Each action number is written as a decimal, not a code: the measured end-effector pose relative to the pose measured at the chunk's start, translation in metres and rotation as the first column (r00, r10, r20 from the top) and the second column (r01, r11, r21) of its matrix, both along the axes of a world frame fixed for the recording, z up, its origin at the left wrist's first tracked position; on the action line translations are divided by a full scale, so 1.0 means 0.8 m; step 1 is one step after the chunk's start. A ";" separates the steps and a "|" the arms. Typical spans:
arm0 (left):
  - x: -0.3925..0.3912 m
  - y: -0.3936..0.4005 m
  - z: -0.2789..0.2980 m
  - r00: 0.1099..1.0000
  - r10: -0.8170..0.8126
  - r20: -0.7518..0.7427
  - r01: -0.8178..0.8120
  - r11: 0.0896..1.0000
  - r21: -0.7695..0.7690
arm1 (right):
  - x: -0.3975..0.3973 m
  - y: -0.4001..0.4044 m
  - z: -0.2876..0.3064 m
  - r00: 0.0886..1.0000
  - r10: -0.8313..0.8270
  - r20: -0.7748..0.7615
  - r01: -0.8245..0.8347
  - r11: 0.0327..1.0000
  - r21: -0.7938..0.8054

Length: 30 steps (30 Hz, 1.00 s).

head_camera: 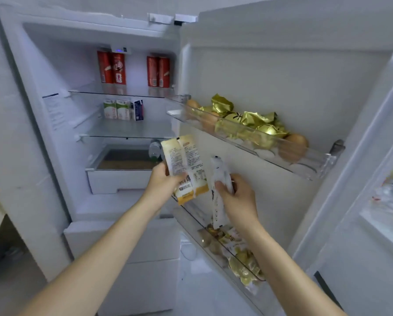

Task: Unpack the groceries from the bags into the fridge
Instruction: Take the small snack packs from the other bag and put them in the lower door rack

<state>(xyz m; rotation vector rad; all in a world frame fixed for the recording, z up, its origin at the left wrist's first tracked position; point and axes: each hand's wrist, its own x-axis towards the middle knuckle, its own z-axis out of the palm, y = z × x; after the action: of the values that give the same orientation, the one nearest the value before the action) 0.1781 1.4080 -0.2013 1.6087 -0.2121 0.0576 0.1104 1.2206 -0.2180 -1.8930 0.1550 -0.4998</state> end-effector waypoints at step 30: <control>0.140 0.017 -0.042 0.989 -0.054 0.137 -0.024 0.862 0.506 | 0.110 0.032 -0.092 0.903 0.241 -0.356 -0.361 0.875 -0.324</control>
<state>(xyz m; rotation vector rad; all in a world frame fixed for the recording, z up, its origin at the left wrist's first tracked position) 0.2898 1.4214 -0.2349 2.1344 -0.3781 0.1160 0.1983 1.2464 -0.2920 -2.3227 -0.0480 -0.0098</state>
